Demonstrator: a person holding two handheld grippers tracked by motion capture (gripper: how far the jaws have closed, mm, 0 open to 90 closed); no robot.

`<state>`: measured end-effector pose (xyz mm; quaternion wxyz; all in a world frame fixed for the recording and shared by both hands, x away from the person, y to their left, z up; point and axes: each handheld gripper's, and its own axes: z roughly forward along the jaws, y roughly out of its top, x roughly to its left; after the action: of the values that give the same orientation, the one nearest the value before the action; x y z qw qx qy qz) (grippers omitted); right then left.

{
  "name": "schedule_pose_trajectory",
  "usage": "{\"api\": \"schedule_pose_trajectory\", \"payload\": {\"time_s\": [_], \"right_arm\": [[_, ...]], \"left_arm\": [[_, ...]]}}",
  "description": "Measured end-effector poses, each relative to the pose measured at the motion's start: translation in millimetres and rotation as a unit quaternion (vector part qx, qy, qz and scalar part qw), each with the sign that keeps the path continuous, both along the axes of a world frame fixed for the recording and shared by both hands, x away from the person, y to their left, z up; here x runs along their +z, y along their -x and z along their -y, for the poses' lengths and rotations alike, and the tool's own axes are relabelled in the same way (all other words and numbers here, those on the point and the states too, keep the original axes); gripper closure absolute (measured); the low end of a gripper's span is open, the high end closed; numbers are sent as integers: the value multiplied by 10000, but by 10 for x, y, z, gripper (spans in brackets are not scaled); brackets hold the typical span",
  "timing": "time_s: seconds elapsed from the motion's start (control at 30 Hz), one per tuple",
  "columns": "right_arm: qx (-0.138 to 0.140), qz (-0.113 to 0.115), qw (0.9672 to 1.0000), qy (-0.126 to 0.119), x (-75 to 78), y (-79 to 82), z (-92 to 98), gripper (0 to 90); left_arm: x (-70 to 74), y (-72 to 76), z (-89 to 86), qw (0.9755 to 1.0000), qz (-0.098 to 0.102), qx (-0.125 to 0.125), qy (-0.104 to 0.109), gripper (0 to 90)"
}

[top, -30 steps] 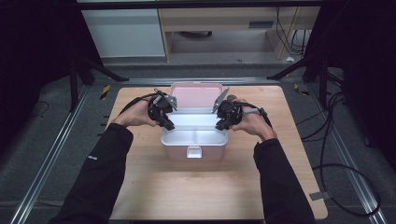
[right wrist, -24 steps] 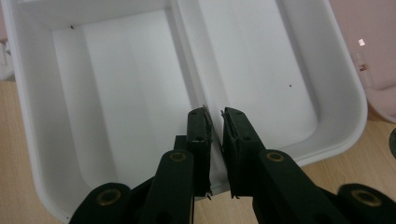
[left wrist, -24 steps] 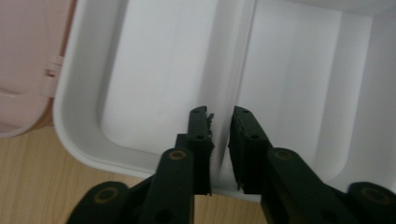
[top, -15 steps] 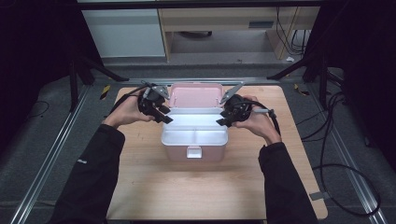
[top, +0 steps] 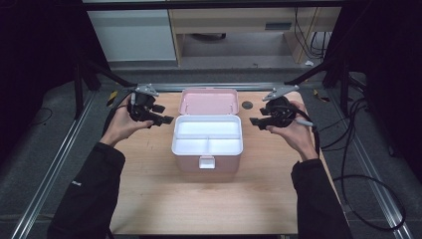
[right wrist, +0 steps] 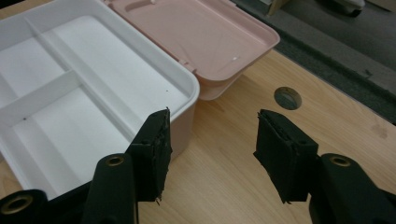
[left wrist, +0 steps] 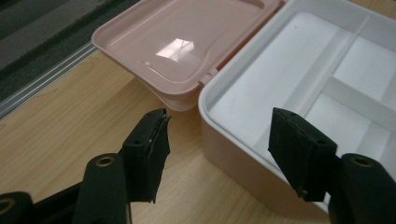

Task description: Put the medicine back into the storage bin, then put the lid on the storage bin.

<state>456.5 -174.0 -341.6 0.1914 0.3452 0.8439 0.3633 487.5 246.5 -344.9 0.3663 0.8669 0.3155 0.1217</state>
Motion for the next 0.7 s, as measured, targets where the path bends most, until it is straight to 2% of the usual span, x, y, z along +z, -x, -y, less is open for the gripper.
{"api": "schedule_pose_trajectory", "payload": {"time_s": [0.13, 0.23, 0.47, 0.57, 0.63, 0.7], "right_arm": [[-219, 96, 9996, -144, -10, 5, 76, 429], [-356, 206, 9988, -262, -17, -40, 98, 420], [-535, 302, 9965, -564, -58, -166, 39, 428], [-624, 381, 9948, -703, -51, -229, 7, 424], [-686, 448, 9933, -816, -51, -271, -18, 419], [-731, 495, 9927, -822, -35, -315, -52, 392]], "left_arm": [[-33, -35, -33, 9995, 75, 254, 157, 362], [-62, -73, -20, 9990, 104, 354, 253, 340], [-117, -175, 19, 9974, 171, 567, 420, 313], [-120, -209, 16, 9962, 144, 646, 559, 316], [-106, -235, 9, 9958, 193, 700, 553, 313], [-88, -255, 8, 9953, 258, 755, 545, 308]]}}
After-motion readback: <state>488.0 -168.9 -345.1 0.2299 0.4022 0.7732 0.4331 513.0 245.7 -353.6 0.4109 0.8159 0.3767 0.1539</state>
